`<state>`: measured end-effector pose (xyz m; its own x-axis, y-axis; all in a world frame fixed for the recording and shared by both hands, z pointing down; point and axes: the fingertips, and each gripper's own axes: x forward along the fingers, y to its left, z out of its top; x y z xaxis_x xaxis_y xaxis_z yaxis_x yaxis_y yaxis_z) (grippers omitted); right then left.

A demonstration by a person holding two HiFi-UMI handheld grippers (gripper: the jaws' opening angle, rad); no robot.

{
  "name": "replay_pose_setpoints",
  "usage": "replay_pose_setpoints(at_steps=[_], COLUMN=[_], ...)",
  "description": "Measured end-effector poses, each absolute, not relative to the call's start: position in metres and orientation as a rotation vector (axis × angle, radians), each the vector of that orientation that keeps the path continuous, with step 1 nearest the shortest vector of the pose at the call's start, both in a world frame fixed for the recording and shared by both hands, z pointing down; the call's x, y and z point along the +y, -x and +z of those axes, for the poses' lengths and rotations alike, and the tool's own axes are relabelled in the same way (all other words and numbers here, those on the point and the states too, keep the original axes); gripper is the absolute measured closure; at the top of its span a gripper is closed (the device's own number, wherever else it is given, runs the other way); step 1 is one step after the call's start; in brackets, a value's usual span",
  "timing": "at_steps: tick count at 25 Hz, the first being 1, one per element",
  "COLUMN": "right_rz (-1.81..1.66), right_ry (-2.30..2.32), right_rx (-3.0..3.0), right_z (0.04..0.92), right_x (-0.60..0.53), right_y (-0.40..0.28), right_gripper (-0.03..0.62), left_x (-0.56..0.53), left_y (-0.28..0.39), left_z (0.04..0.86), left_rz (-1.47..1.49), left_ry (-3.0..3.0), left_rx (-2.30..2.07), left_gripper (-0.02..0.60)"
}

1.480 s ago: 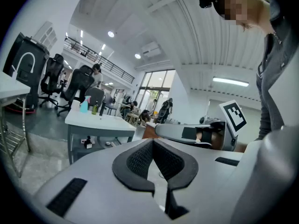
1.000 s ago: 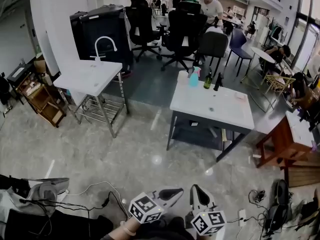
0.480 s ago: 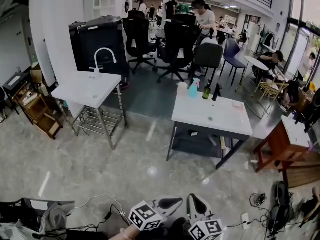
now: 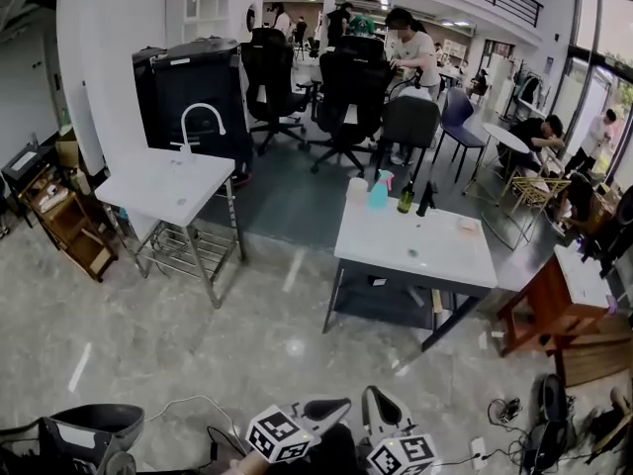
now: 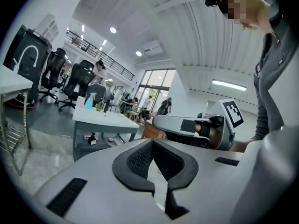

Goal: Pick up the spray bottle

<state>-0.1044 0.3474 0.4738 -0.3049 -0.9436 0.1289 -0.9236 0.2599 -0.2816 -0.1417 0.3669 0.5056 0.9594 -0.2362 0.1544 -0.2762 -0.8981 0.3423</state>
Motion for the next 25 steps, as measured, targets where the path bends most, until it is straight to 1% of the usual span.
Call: replay_pose_setpoints(at_steps=[9,15,25], right_rz=[-0.491,-0.481,-0.483], right_ry=[1.764,1.743,1.732], right_rx=[2.479,2.478,2.461], right_z=[0.475,0.475,0.474], right_x=[0.281,0.241,0.194], right_y=[0.069,0.034,-0.013], right_gripper=[0.583,0.583,0.583], left_x=[0.295,0.261,0.211], left_y=[0.111,0.078,0.041], left_z=[0.503,0.504,0.505], left_rz=[0.126,0.128,0.126], left_ry=[-2.715,-2.713,-2.684], left_rx=[-0.462,-0.477,-0.541], left_gripper=[0.577,0.577,0.577])
